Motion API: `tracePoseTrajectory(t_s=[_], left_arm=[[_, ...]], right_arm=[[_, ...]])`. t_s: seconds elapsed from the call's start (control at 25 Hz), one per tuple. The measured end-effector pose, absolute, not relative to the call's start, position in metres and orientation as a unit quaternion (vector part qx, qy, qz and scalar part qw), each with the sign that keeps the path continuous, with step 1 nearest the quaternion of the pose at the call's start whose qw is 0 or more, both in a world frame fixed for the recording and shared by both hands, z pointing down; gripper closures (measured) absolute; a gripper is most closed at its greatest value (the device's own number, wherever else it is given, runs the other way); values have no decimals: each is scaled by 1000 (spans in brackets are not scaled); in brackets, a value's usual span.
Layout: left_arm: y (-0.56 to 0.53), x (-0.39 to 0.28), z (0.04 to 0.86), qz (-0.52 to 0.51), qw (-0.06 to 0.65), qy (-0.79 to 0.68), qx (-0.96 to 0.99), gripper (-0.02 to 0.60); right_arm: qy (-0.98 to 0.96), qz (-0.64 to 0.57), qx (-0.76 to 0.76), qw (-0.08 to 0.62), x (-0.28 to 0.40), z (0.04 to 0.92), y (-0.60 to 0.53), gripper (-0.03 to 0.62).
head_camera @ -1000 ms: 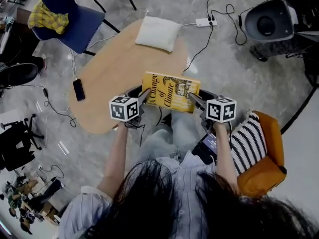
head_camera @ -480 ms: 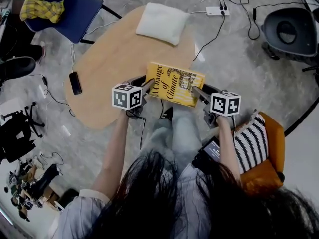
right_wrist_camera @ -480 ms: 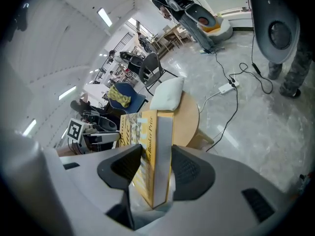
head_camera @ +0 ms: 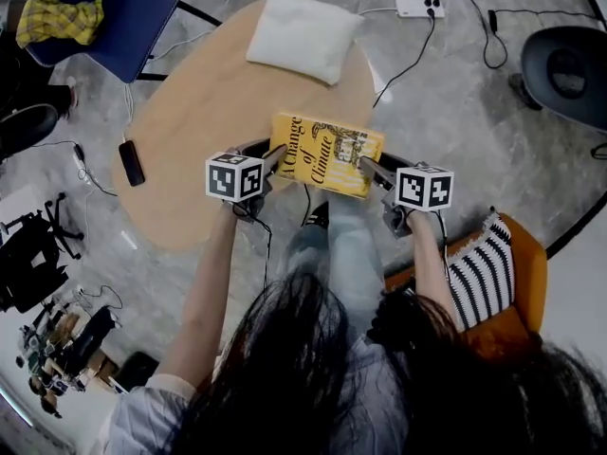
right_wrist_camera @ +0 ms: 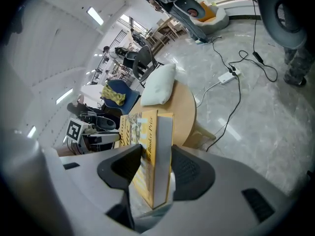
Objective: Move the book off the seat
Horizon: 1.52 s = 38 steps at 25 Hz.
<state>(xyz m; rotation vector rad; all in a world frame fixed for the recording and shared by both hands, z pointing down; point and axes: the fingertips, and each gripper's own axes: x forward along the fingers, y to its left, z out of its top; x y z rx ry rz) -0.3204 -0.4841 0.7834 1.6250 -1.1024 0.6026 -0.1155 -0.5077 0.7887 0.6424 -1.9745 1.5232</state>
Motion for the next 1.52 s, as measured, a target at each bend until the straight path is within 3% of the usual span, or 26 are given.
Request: tracePoseTrajectory(t_s=[0.72,1.08,1.52], left_arm=[[-490,-331,859,271,550,-469,635,423],[-498,-338,876,269,566,-487,608,423],[-493,-340,878,280,544,-501,613,421]], right_arm=[[-722,585,223,294,-128,865,-523,395],[-717,590,260,265,-139,881,-539,394],[-767,479,281,320,-140,893,-542,341]])
